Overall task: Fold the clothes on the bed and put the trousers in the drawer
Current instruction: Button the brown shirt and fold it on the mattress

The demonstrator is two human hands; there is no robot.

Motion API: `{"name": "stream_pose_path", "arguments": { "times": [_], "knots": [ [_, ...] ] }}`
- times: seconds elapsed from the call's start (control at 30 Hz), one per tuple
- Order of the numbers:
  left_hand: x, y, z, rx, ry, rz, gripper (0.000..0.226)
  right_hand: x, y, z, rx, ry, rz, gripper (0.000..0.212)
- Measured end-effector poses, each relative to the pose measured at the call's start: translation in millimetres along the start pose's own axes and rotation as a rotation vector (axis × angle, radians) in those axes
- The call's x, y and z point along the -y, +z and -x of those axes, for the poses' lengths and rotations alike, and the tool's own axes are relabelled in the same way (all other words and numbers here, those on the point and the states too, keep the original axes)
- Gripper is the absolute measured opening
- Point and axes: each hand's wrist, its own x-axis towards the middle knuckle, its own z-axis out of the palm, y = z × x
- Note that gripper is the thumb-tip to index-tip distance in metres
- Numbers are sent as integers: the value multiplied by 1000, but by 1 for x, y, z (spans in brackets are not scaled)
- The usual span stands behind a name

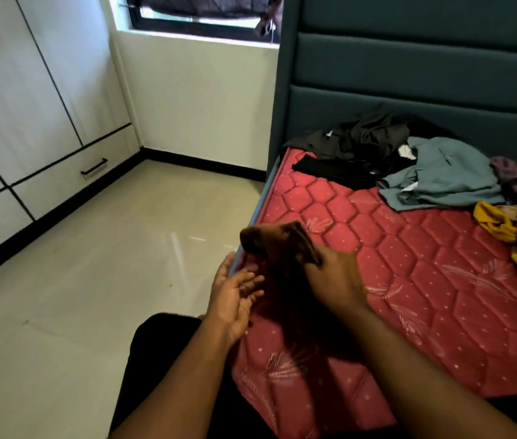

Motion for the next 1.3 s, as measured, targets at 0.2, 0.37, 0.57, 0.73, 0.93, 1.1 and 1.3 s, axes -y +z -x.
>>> {"name": "stream_pose_path", "arguments": {
  "times": [0.2, 0.37, 0.57, 0.73, 0.93, 1.1, 1.3],
  "knots": [
    [-54, 64, -15, 187, 197, -236, 95, 47, -130, -21, 145, 300, -856, 28],
    [-68, 93, -19, 320, 227, -424, 41, -13, -154, -32, 193, 558, -993, 49],
    [54, 34, -57, 28, 104, -697, 70, -166, -84, -1, -290, 679, -313, 22],
    [55, 38, -91, -119, 287, -992, 60, -178, -82, -11, -293, 545, -253, 21],
    [44, 53, -137, 30, 272, -1145, 54, -174, -94, -57, -149, 456, -262, 32],
    [47, 55, -159, 62, 296, -1250, 29, -175, -107, -87, 148, 509, -228, 12],
    [52, 57, -171, 112, 260, -1360, 67, -180, -112, -103, 150, 454, -304, 19]
  ]
}}
